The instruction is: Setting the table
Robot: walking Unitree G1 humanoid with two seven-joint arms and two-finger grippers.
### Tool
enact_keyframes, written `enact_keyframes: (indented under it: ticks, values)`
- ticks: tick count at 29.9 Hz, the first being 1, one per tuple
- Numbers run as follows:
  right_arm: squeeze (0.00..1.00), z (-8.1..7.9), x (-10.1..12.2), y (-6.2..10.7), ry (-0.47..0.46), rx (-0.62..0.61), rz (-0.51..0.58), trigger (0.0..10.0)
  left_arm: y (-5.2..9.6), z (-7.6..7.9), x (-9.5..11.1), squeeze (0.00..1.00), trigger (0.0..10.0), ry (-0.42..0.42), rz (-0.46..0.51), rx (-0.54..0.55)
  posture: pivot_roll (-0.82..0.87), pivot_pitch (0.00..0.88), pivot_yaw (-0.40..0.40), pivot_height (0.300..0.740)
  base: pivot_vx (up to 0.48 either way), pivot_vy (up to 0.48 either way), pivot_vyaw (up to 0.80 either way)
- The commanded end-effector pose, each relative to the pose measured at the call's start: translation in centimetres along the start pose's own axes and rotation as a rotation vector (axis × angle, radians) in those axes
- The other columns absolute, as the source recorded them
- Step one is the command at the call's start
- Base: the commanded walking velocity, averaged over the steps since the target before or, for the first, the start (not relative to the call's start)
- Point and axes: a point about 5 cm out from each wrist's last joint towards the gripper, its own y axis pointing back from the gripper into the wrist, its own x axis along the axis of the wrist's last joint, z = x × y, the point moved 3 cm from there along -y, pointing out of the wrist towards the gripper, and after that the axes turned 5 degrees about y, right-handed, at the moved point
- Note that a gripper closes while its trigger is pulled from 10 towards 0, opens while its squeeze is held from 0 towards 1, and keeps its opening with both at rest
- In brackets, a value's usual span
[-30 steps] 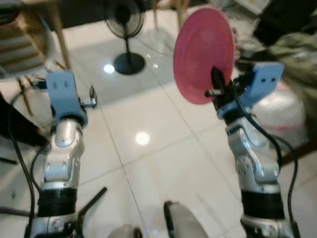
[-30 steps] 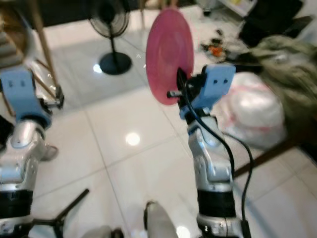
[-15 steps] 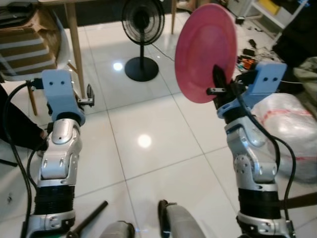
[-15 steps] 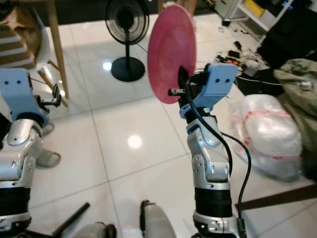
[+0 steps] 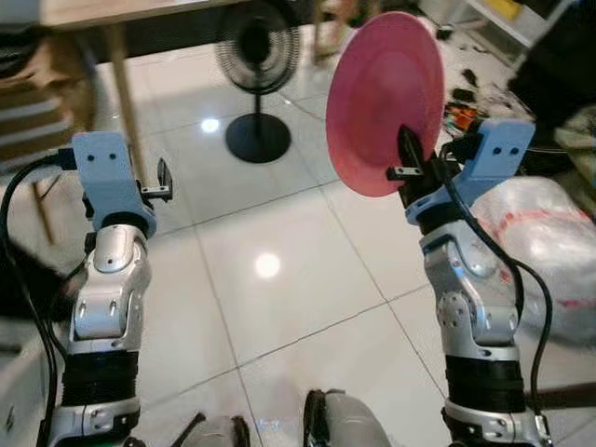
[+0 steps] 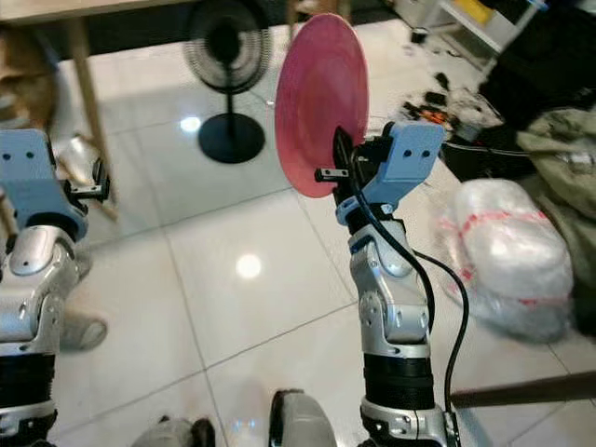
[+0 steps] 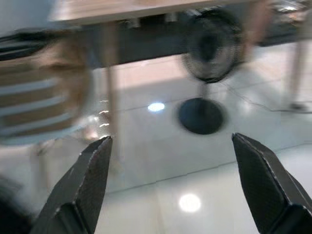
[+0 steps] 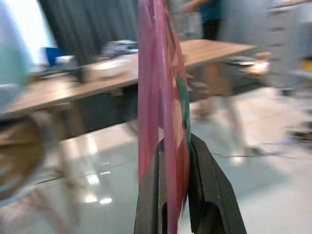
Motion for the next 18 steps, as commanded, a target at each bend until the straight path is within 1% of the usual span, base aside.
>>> enact_keyframes:
  ticks: [1, 4, 9, 11, 14, 18]
  values:
    - [0.00, 0.01, 0.42, -0.09, -0.008, -0.007, 0.018, 10.0, 0.26, -0.51, -0.31, 0.00, 10.0, -0.012, -0.010, 0.015, -0.10, 0.080, 0.019, 0.740, 0.458, 0.000, -0.56]
    - [0.00, 0.03, 0.42, -0.11, -0.008, -0.009, 0.018, 10.0, 0.27, -0.51, -0.31, 0.00, 10.0, -0.012, -0.010, 0.015, -0.10, 0.080, 0.019, 0.740, 0.458, 0.000, -0.56]
    - [0.00, 0.06, 0.42, -0.17, -0.006, -0.010, 0.018, 10.0, 0.30, -0.57, -0.32, 0.00, 10.0, -0.012, -0.011, 0.017, -0.10, 0.080, 0.019, 0.740, 0.458, 0.000, -0.80]
    - [0.00, 0.06, 0.46, -0.20, -0.006, -0.010, 0.020, 10.0, 0.31, -0.58, -0.29, 0.00, 10.0, -0.012, -0.010, 0.018, -0.10, 0.080, 0.018, 0.740, 0.458, 0.000, -0.52]
    - [0.00, -0.32, 0.64, -0.41, 0.015, 0.012, 0.028, 10.0, 0.30, -0.63, -0.23, 0.00, 10.0, -0.013, -0.007, 0.020, -0.09, 0.080, 0.020, 0.740, 0.458, 0.000, 0.00]
    - [0.00, -0.56, 0.69, -0.52, 0.018, 0.022, 0.031, 10.0, 0.30, -0.72, -0.10, 0.00, 10.0, -0.024, -0.002, 0.019, -0.09, 0.080, 0.020, 0.740, 0.458, 0.000, 0.00]
